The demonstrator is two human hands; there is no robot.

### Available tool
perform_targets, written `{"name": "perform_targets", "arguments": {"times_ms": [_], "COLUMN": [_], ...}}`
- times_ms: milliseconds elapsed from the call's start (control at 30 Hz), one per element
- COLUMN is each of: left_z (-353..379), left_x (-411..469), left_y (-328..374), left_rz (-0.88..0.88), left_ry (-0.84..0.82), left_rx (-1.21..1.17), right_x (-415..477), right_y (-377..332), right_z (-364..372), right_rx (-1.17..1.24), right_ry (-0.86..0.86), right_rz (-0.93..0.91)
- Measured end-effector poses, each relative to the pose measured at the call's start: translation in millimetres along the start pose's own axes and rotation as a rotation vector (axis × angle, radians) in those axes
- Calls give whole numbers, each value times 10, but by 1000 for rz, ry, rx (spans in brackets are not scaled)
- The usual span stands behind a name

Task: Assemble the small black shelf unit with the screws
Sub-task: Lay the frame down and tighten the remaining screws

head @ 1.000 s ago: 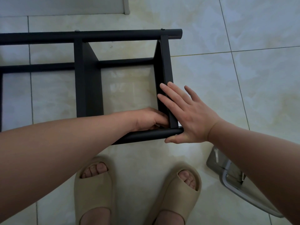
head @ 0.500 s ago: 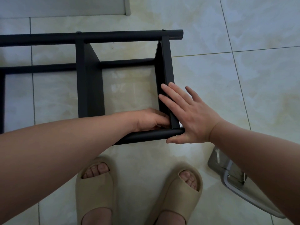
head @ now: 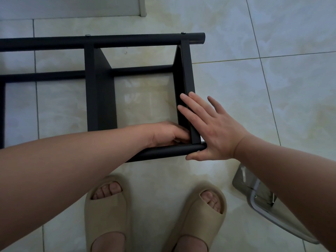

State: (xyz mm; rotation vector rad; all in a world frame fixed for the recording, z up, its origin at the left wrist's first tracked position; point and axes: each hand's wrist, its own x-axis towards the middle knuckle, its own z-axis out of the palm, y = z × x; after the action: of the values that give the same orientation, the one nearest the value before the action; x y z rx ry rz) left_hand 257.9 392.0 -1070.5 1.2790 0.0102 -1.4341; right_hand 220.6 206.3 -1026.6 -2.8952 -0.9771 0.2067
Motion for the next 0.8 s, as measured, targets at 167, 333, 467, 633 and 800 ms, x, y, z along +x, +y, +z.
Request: {"name": "perform_targets", "arguments": {"times_ms": [167,333,467,633,800], "left_z": [-41,-28,17,5,-28], "left_x": [14,-7,-19,-9,-10], "left_y": [-33,-12,12,0,-11], "left_rz": [23,13,0,16,21], "left_ry": [-1,-50,5,69,-34], "left_rx": [-71,-135,-33,53,-122], "right_x": [-2,-2,-1,-2,0], "right_y": [-3,1,1,2,-2], "right_z": [-2,-3,4,-3,-13], "right_rx": [1,-2,-2,-3,-4], "right_ry": [3,-3,-5,-9,-14], "right_rz": [0,-1,-1,1,1]}}
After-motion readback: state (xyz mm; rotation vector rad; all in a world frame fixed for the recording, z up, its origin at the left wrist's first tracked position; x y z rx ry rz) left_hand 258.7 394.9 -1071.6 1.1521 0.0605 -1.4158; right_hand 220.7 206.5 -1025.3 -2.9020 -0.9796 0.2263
